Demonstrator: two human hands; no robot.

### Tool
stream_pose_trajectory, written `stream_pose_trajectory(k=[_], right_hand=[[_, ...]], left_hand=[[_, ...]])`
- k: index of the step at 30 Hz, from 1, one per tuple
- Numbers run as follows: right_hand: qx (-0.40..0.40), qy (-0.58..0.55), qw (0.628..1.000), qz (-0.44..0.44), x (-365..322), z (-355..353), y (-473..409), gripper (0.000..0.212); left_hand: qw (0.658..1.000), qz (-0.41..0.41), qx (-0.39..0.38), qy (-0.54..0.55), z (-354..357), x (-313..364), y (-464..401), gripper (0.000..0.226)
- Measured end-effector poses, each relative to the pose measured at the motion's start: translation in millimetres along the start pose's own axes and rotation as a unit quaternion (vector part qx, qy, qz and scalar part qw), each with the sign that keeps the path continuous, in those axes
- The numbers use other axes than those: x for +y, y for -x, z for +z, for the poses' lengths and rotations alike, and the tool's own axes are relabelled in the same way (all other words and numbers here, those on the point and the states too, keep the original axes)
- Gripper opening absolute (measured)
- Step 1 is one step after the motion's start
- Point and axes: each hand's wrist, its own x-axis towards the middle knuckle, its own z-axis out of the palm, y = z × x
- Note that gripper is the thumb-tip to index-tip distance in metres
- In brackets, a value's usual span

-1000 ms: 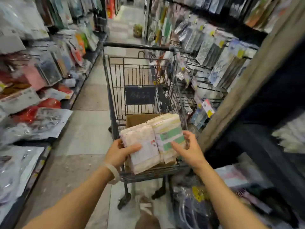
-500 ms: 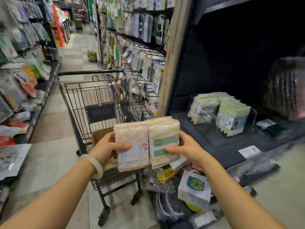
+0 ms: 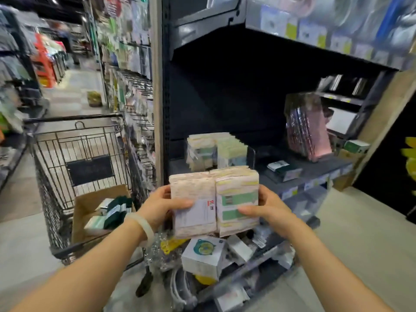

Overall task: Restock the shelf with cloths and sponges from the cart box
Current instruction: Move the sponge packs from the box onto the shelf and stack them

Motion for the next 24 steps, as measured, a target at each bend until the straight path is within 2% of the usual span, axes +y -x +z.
stream_pose_trajectory(k=[2, 4, 10, 13, 16, 19, 24], right_hand=[[0.008, -0.002, 1.0, -0.004, 6.6, -27.2, 12.5, 0.054], [0.015, -0.002, 1.0, -0.006, 12.6, -47.9, 20.2, 0.049], [0.018, -0.001, 1.0, -0.012, 23.2, -78.3, 13.6, 0.05], [0.016, -0.004, 0.999, -0.028, 18.1, -84.5, -2.1, 0.05], [0.032, -0.006, 0.998, -0.049, 9.7, -92.4, -23.3, 0.055], [0.05, -0.022, 0.997, -0.062, 0.4, -103.7, -49.1, 0.056], [0.054, -0.065, 0.995, -0.059, -5.1, -122.2, -94.9, 0.056]], left_hand=[[1.0, 0.008, 0.006, 0.004, 26.2, -5.9, -0.9, 0.053], [1.0, 0.007, 0.006, -0.003, 47.0, -10.5, -2.5, 0.078], [0.998, 0.024, 0.014, -0.054, 75.7, -5.5, -5.9, 0.105], [0.998, 0.036, 0.03, -0.038, 79.3, 10.3, -22.2, 0.09], [0.997, 0.069, 0.019, -0.037, 84.8, 29.7, -47.4, 0.092], [0.994, 0.103, 0.032, -0.035, 89.8, 51.7, -78.4, 0.075], [0.989, 0.12, 0.065, -0.051, 84.1, 75.1, -129.1, 0.085]])
